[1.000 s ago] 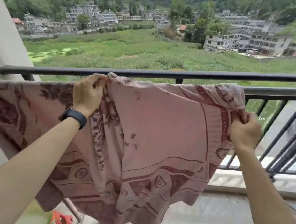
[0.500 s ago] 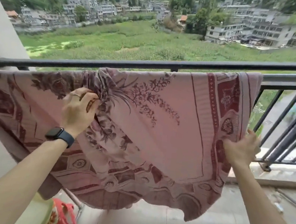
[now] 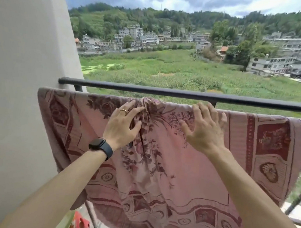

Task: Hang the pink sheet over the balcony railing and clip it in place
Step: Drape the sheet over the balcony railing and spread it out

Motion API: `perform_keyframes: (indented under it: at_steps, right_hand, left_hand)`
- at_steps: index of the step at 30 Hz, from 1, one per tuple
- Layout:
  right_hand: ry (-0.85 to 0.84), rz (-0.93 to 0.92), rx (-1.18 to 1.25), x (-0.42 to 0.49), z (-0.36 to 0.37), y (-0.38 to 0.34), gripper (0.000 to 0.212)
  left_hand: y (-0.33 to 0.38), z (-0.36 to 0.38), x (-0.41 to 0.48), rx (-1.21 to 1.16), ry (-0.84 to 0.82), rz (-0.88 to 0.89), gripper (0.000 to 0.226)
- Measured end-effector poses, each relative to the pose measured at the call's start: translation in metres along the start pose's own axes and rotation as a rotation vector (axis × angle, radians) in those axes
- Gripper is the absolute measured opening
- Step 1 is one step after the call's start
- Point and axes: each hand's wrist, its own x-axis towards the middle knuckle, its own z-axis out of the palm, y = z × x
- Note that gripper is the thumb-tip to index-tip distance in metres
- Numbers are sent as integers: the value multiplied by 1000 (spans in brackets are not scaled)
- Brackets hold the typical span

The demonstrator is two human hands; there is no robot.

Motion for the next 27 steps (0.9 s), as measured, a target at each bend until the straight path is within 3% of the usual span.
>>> perform_keyframes:
  at_steps: [4,7,11,14,16,19,21,23,26,27]
  right_hand:
    - [-23,-183,32,22,20,-84,70]
    - [11,-216,73,43,37,-151,72]
    - [74,-304,51,76,64,-248,74]
    - [0,-322,51,102,88,-315,71]
    - [-29,-326,7,121,106,-344,61]
    - [81,-347,7,135,125,-360,35]
    - [186,-446,46,134,130,-352,30]
    - [253,-526,100,129,125,-329,31]
    - [335,-360,98,126,106,-286,37]
    - [362,-291,69,123,102,-275,37]
  left_hand:
    - [-88,-17,-38,-30,55,-296,49]
    - [-164,-33,-55,-187,163,-605,51]
    - [-275,-59,-52,-348,245,-923,70]
    - [-354,-75,-30,-357,171,-954,92]
    - [-387,-78,-15,-425,62,-928,93]
    - [-416,-77,-10,-320,15,-820,42]
    - [-427,-85,-15,-253,119,-756,23]
    - [-433,-105,-24,-394,295,-747,17]
    - [-437,-138,-46,-789,651,-751,17]
    - [-433,-143,-55,-802,666,-728,16]
